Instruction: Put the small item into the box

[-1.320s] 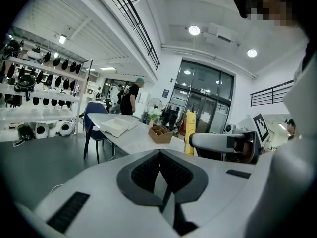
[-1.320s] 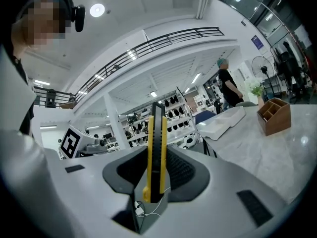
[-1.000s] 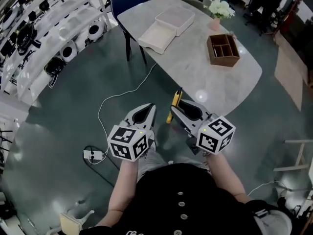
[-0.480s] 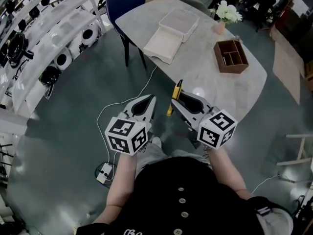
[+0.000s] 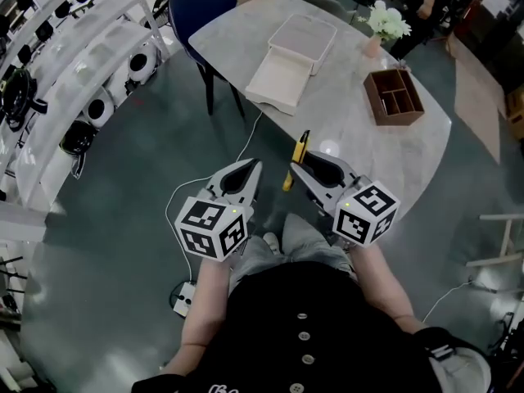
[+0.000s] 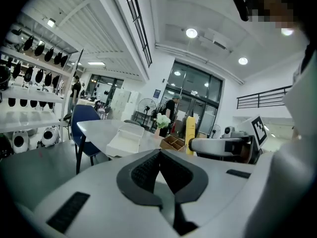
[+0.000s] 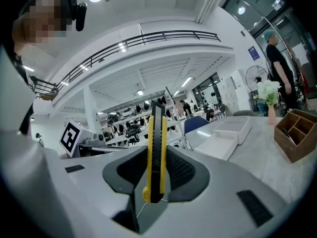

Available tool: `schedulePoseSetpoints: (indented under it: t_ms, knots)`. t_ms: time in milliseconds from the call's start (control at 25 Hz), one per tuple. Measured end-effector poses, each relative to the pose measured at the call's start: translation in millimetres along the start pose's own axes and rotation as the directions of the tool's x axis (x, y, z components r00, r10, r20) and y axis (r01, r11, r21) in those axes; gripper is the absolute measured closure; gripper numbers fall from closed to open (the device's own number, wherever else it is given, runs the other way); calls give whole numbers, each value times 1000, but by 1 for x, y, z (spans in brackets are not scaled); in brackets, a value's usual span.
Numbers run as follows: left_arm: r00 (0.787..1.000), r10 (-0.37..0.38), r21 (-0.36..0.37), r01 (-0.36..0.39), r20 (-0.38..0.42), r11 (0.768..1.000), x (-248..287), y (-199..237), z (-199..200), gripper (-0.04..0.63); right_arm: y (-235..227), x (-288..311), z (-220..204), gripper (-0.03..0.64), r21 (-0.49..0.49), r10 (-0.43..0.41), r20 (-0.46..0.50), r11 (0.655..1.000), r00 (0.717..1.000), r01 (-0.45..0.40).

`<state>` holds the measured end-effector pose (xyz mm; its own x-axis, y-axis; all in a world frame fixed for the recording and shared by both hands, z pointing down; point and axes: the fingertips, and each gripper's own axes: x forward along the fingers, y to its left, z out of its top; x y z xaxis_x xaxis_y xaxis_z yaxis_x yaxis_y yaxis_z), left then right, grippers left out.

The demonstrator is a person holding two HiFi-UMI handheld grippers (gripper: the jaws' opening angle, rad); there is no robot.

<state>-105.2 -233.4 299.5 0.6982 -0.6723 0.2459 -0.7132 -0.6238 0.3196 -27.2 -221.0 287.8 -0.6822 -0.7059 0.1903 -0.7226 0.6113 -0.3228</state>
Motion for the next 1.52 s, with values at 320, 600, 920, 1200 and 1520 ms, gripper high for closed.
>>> schedulePoseSetpoints:
  t_ms: [320, 600, 920, 1200, 1520]
  knots:
    - [1000, 0, -21, 0, -19, 1000, 19, 21, 1, 578, -13, 35, 4, 497, 10, 23, -23, 1000, 999, -23]
    - [999, 22, -32, -23, -27, 999, 33, 64, 25, 578, -27, 81, 25, 497, 27, 38, -26, 999, 999, -37]
    - [997, 60, -23, -61, -40, 998, 87, 113, 54, 578, -82, 139, 51, 497, 33, 71, -32, 997, 997, -70]
    - [995, 92, -15, -92, -36, 996, 144, 157, 84, 578, -138, 183, 80, 497, 26, 94, -28, 995, 995, -94]
    - [994, 90, -3, -90, -67, 996, 202, 179, 103, 578, -188, 211, 98, 497, 43, 108, -28, 993, 994, -107]
